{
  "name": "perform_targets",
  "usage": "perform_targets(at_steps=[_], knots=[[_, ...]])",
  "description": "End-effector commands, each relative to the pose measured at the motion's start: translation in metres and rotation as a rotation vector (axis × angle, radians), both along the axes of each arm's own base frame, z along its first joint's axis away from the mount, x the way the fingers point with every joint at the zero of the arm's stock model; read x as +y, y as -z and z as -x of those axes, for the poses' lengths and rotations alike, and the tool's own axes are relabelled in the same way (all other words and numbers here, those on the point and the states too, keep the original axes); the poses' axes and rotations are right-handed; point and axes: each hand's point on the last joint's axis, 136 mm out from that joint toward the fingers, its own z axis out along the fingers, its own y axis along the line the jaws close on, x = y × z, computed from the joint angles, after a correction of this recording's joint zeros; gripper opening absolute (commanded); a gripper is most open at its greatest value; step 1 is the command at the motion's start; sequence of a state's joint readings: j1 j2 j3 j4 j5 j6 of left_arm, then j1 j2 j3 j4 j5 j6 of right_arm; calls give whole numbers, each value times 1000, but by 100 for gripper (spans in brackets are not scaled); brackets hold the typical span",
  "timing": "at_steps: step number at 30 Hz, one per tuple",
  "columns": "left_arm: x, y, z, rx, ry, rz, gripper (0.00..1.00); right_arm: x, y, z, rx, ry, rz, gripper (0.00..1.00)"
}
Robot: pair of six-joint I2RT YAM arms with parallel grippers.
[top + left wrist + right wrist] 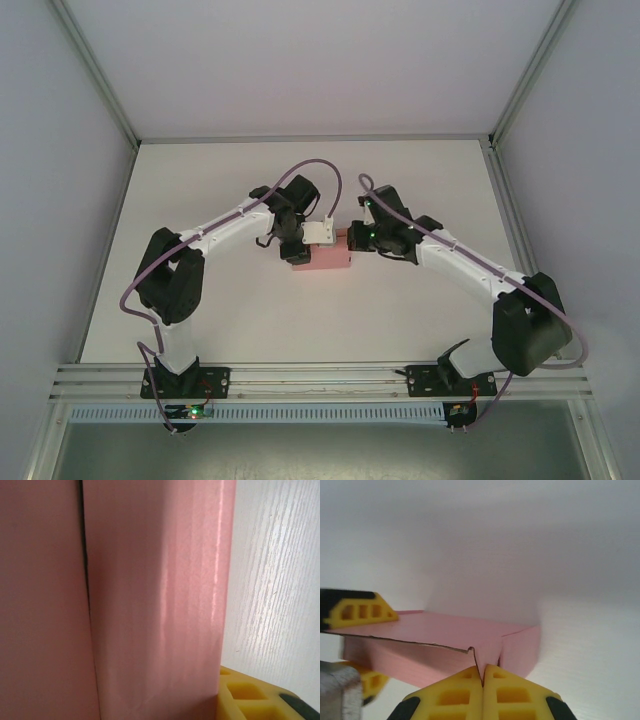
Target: Assemble paper box
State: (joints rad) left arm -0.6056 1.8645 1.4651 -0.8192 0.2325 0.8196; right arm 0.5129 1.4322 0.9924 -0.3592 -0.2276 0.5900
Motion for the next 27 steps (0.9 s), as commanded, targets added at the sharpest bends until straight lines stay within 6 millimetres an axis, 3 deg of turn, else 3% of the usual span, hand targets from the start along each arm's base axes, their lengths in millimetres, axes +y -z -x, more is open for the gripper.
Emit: perform_targets(at_steps=[1,8,16,21,27], knots=[[-8,17,11,60,54,3,41,40,-55,-5,21,-58,-330,0],[-8,13,10,57,57,1,41,50,-62,-8,102,-56,-446,0],[-10,14,11,59,65,8,41,44,-60,-8,96,-48,-449,0],[-8,14,11,58,74,-8,41,17,-28,4,-26,-154,-136,0],[-6,16,8,60,65,-27,41,-5,0,16,-121,-248,87,0]])
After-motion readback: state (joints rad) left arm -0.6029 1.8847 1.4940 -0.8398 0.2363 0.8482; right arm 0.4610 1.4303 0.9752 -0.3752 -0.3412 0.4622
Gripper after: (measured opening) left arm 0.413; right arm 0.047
